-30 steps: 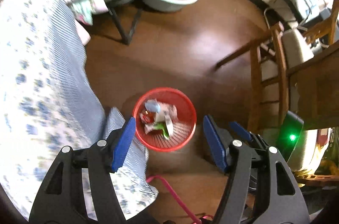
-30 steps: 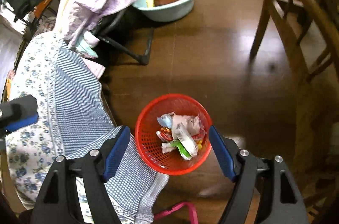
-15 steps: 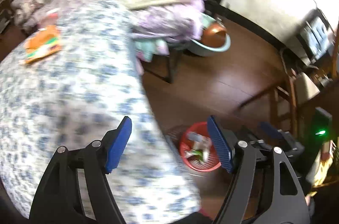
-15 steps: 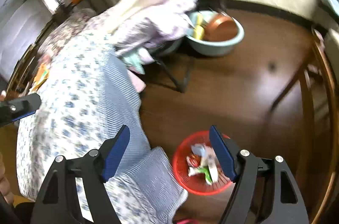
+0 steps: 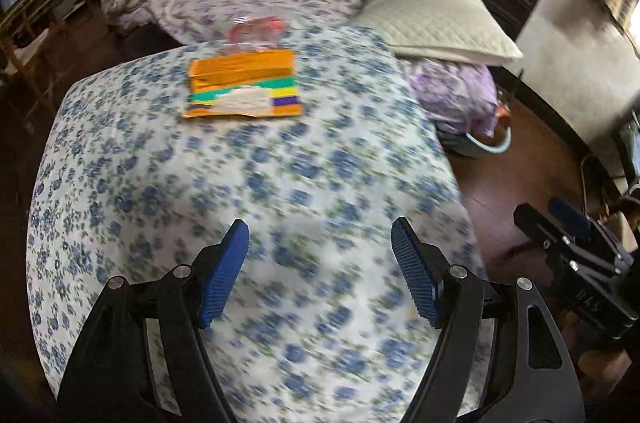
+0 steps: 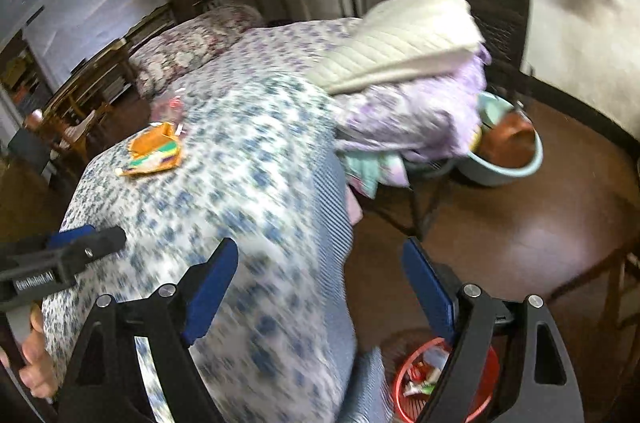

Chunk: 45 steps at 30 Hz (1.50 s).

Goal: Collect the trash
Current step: 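Move both tools back toward the bed, then grasp the clear plastic bag with the right gripper while the left grasps the orange box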

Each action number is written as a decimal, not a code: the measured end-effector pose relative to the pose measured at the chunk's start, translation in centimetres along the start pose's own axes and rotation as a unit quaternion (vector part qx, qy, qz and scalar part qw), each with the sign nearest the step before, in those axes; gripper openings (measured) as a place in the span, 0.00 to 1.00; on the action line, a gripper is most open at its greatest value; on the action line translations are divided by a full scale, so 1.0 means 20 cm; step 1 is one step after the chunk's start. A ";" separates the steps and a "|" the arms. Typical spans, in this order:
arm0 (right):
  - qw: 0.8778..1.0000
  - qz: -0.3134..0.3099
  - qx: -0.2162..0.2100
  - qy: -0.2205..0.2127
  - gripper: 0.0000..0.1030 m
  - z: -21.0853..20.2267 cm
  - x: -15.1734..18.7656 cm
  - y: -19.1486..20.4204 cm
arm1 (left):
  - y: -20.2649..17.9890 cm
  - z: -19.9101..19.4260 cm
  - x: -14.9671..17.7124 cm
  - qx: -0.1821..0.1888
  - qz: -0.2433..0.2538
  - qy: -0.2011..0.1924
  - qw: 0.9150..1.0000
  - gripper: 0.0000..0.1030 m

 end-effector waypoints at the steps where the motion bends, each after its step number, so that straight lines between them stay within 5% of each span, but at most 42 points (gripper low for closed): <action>1: 1.000 -0.010 -0.001 -0.003 0.80 0.02 -0.05 0.06 | 0.04 0.01 -0.01 -0.002 -0.005 0.000 1.000 0.70; 13: 0.998 -0.050 -0.031 -0.005 0.81 0.29 -0.40 0.47 | 0.38 0.12 -0.20 -0.043 -0.028 -0.015 0.999 0.72; 25: 0.993 -0.093 -0.067 0.001 0.87 0.47 -0.55 0.89 | 0.72 0.06 -0.34 -0.081 -0.059 -0.057 0.993 0.80; 35: 0.983 -0.178 -0.020 0.037 0.91 0.70 -0.57 1.20 | 0.90 0.04 -0.35 -0.080 -0.098 -0.055 0.990 0.84; 37: 0.982 -0.182 -0.018 0.040 0.68 0.71 -0.57 1.21 | 0.89 0.05 -0.35 -0.075 -0.098 -0.050 0.991 0.84; 38: 0.983 -0.176 -0.022 0.050 0.44 0.72 -0.56 1.20 | 0.87 0.05 -0.35 -0.071 -0.098 -0.049 0.991 0.84; 39: 0.983 -0.169 -0.031 0.057 0.30 0.71 -0.55 1.20 | 0.87 0.06 -0.35 -0.068 -0.097 -0.048 0.992 0.84; 45: 0.988 -0.105 -0.075 0.089 0.24 0.57 -0.44 1.06 | 0.81 0.05 -0.35 -0.062 -0.095 -0.044 0.993 0.84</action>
Point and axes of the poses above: each gripper's, at about its wrist camera, not at the fingertips, and z roughly the way its jaws point, y to its left, x to its underside, the point moved 10 cm from there along z, roughly the way its jaws point, and after that the axes turned 8 degrees about x, right-handed, at the moved point
